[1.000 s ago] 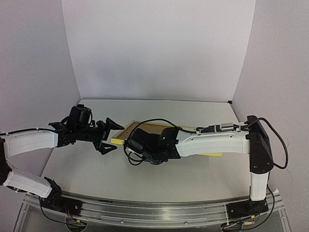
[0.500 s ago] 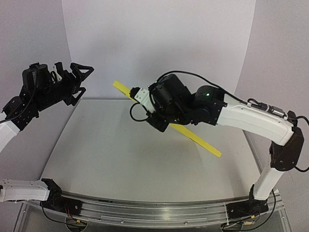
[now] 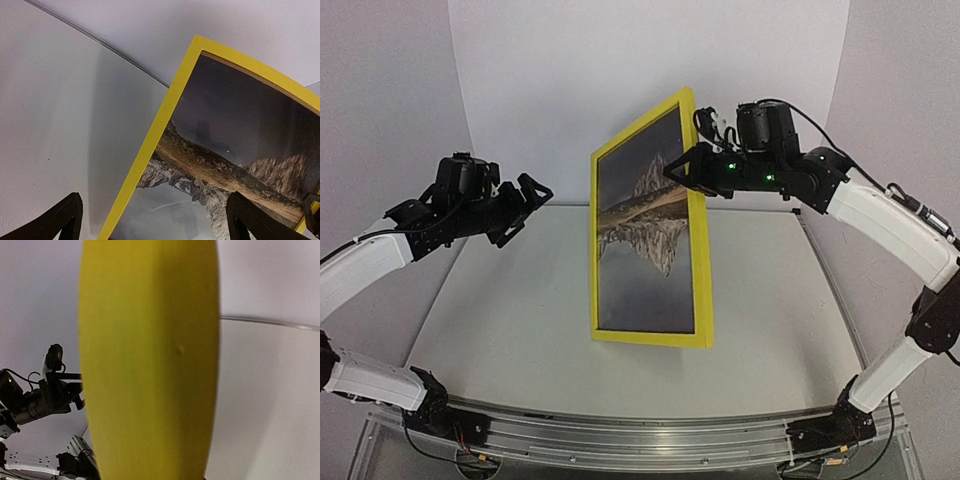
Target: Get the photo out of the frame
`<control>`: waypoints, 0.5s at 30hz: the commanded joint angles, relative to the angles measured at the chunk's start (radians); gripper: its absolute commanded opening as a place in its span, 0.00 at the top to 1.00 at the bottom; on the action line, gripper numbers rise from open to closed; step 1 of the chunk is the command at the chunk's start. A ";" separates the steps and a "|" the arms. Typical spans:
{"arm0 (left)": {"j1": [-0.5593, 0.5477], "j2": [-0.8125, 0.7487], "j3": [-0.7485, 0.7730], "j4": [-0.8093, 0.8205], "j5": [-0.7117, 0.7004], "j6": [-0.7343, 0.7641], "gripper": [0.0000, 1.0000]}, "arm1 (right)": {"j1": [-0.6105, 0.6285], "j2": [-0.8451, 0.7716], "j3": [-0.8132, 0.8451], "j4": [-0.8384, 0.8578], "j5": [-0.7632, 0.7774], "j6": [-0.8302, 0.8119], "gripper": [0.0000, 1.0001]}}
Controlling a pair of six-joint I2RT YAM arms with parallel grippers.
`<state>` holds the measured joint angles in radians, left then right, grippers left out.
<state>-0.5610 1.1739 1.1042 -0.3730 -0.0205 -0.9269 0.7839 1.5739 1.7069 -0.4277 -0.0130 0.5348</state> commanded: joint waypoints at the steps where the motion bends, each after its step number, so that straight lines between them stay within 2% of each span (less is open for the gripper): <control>1: 0.003 0.039 -0.007 0.045 0.047 0.040 0.00 | -0.086 -0.109 -0.200 0.369 -0.245 0.372 1.00; 5: 0.006 0.098 -0.019 0.033 0.083 0.050 0.00 | -0.167 -0.120 -0.471 0.660 -0.344 0.585 1.00; 10: 0.010 0.190 -0.067 0.050 0.126 0.061 0.00 | -0.234 -0.069 -0.730 0.877 -0.412 0.724 1.00; 15: 0.016 0.337 -0.091 0.073 0.187 0.120 0.01 | -0.322 0.014 -0.859 0.936 -0.511 0.626 1.00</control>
<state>-0.5534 1.4186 1.0293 -0.3342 0.1035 -0.8709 0.5103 1.5476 0.8800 0.2486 -0.3848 1.1364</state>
